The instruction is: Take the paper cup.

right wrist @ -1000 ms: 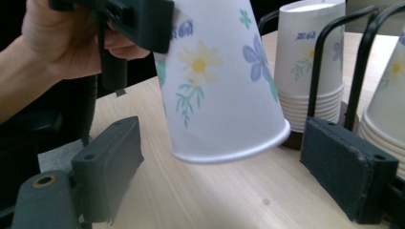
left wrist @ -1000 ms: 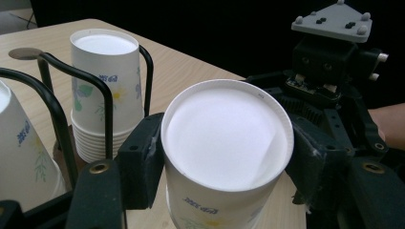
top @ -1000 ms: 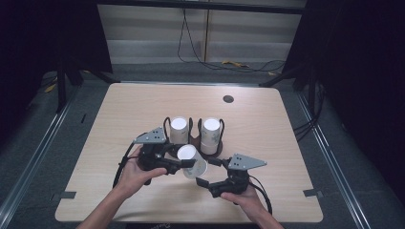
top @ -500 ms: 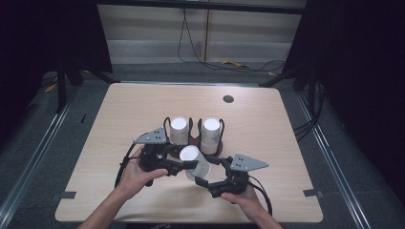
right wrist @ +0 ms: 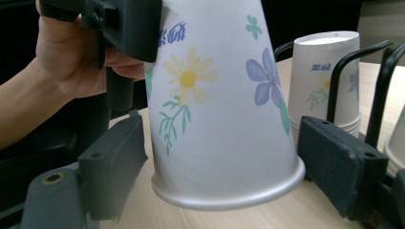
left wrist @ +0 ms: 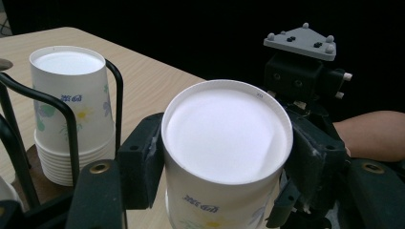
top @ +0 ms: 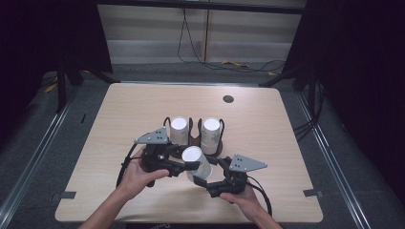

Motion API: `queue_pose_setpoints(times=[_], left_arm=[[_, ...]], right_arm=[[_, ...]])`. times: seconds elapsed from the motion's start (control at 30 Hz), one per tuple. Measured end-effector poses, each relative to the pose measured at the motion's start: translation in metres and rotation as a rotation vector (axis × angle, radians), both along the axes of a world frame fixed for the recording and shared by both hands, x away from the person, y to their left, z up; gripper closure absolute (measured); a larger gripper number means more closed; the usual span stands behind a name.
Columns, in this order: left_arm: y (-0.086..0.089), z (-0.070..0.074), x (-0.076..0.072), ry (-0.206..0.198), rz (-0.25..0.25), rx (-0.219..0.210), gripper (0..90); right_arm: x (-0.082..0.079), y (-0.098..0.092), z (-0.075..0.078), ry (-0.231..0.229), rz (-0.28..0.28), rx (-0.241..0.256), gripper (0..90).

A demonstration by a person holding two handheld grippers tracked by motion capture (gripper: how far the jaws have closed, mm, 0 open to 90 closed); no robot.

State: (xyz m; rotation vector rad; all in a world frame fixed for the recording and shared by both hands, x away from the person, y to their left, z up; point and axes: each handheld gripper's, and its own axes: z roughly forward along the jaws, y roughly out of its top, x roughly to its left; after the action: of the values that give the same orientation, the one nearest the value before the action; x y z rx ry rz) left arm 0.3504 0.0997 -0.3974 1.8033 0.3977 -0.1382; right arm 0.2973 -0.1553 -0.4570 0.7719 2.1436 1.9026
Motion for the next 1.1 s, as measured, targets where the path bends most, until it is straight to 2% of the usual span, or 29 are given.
queue_pose_setpoints(times=[0.17, 0.27, 0.37, 0.57, 0.73, 0.87, 1.0, 1.1], left_arm=[[-0.0027, -0.0028, 0.0001, 0.009, -0.012, 0.012, 35.8], [-0.0033, -0.0036, 0.0008, 0.010, -0.015, 0.014, 35.8], [-0.0028, -0.0042, 0.0013, 0.008, -0.010, 0.016, 35.6], [-0.0042, -0.0063, 0.0014, -0.012, -0.013, 0.026, 34.1], [-0.0054, -0.0079, 0.0013, -0.031, -0.002, 0.055, 27.6], [-0.0064, -0.0089, 0.0011, -0.059, 0.007, 0.076, 26.2], [-0.0055, -0.0083, 0.0019, -0.077, 0.011, 0.068, 26.0], [-0.0044, -0.0070, 0.0018, -0.105, 0.014, 0.071, 25.5]], right_arm=[[0.0012, 0.0015, -0.0021, 0.009, 0.010, 0.005, 16.9], [0.0016, 0.0019, -0.0036, 0.008, 0.018, -0.002, 24.3], [0.0026, 0.0015, -0.0037, 0.009, 0.027, -0.005, 27.0], [0.0044, 0.0010, -0.0051, 0.028, 0.040, -0.011, 29.6], [0.0069, -0.0006, -0.0047, 0.054, 0.026, -0.035, 29.8], [0.0080, -0.0020, -0.0046, 0.070, 0.020, -0.051, 29.8], [0.0080, -0.0026, -0.0038, 0.082, 0.034, -0.076, 30.2], [0.0088, -0.0037, -0.0026, 0.084, 0.037, -0.102, 30.3]])
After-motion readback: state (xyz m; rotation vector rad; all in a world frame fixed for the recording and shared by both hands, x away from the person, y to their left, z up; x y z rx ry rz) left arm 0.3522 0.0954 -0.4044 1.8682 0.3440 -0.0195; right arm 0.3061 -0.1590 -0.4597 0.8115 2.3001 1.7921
